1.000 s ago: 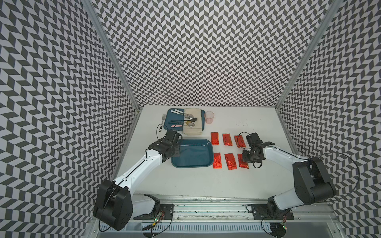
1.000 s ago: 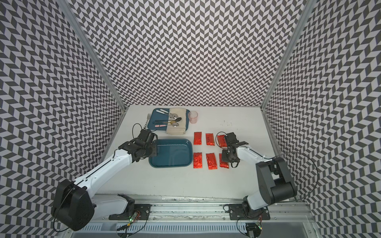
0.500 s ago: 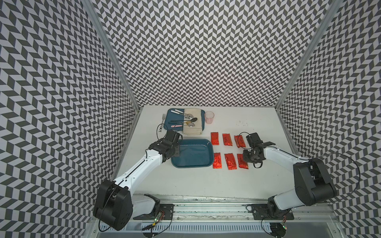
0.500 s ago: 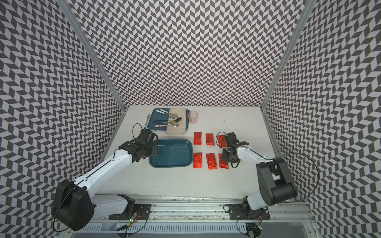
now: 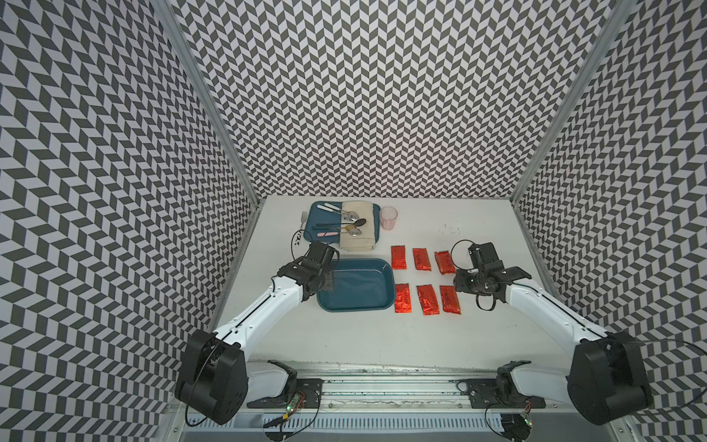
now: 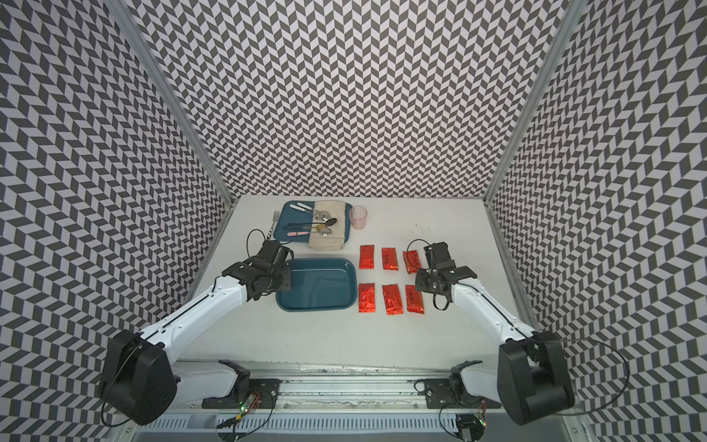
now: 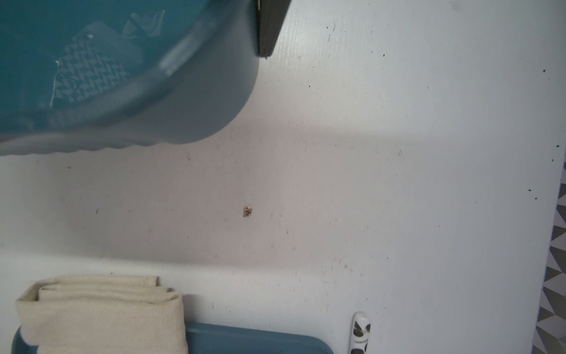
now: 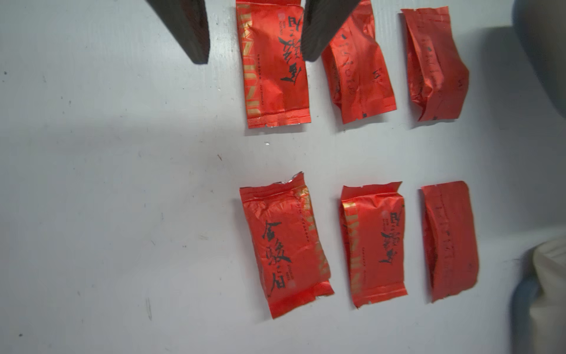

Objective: Take the tea bags out of the storage box
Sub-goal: Place the tea bag at the center of the board.

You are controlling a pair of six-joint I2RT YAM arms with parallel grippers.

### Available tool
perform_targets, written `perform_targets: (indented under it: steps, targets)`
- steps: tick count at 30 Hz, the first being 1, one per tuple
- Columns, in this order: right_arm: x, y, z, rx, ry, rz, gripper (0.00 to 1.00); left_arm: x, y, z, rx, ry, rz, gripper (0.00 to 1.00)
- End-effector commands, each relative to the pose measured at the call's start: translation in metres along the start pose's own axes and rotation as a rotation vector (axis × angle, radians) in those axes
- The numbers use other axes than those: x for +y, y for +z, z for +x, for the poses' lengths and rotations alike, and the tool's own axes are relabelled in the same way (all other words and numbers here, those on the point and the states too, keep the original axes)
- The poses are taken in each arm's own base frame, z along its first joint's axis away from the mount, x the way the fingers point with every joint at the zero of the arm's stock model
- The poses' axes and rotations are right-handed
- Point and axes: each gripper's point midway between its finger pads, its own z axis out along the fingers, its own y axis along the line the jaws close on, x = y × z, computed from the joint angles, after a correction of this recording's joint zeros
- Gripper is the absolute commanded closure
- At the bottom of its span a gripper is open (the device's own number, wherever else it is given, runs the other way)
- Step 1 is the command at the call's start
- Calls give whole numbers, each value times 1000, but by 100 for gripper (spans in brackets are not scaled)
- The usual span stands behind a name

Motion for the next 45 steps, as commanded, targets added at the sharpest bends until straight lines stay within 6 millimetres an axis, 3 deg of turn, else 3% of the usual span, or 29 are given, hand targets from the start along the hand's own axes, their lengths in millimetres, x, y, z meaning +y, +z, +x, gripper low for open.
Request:
perform_targets:
  steps: [1,6,9,13,45]
  targets:
    - [17,13,10,35,-39,-93,40,-1,1,-5,-16,-13,-7,100]
    - [12,33,25,144,-58,-31,27,0,0,-6,-20,-16,-15,100]
    - [14,37,33,167,-74,-22,10,0,0,-6,-20,-16,-11,100]
    - [19,43,44,205,-103,-12,7,-1,-1,-6,-20,-13,-2,100]
    - [0,54,56,273,-134,148,33,-9,-6,-8,-31,-4,49,100]
